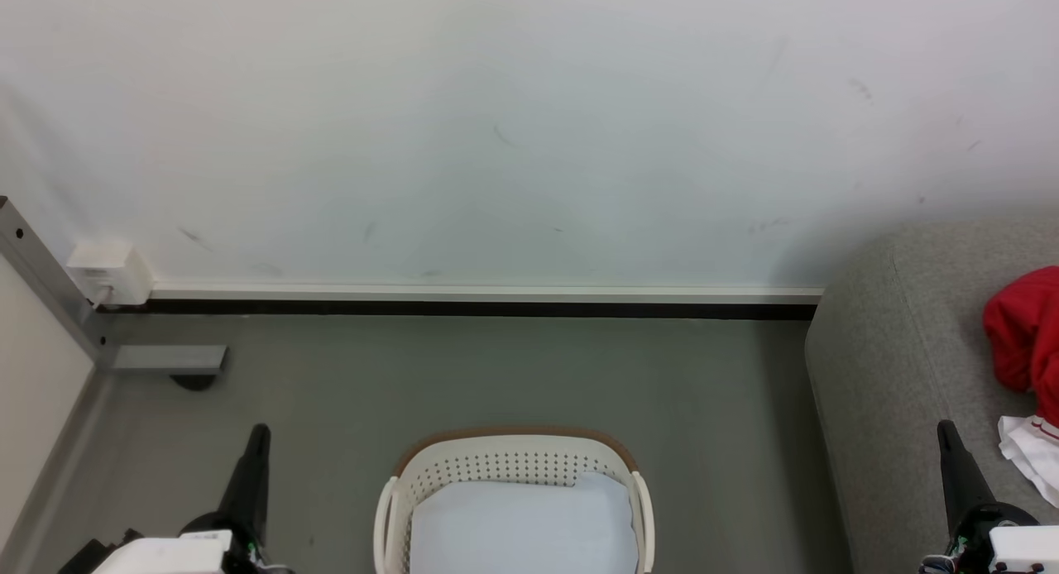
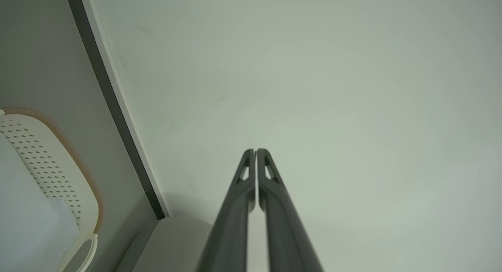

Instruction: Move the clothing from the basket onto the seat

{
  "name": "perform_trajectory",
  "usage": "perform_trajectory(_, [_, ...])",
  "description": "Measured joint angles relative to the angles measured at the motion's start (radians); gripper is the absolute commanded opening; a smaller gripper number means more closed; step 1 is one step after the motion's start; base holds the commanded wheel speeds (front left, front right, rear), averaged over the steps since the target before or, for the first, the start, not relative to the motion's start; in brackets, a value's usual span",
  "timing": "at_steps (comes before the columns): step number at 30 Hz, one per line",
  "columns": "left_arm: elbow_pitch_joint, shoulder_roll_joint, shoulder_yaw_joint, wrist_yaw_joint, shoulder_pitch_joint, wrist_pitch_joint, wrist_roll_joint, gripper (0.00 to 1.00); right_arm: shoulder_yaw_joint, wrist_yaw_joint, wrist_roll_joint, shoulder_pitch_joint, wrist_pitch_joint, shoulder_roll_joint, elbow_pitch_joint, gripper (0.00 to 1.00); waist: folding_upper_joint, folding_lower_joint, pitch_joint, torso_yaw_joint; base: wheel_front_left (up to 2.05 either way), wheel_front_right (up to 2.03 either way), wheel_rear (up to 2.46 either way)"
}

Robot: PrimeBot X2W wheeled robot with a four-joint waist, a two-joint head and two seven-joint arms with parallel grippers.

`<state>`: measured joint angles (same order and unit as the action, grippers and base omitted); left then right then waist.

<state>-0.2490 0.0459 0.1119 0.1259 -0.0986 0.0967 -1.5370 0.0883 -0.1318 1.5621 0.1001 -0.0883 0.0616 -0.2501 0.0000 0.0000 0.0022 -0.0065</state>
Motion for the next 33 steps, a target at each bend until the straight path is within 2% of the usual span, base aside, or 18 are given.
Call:
perform_trajectory(9, [0.001,0.001,0.001,0.002,-0.006,0.017,-0.067,0.00,0.016,0.000,0.056,0.001,-0.017,-0.003,0.003,0.00,0.0000,0.0000,0.001,0.006,0.00,0.00,0.00])
perform_trajectory(33, [0.001,0.001,0.002,0.002,-0.007,0.017,-0.068,0.00,0.019,0.000,0.058,0.001,-0.021,-0.005,0.003,0.00,0.0000,0.0000,0.001,0.007,0.00,0.00,0.00])
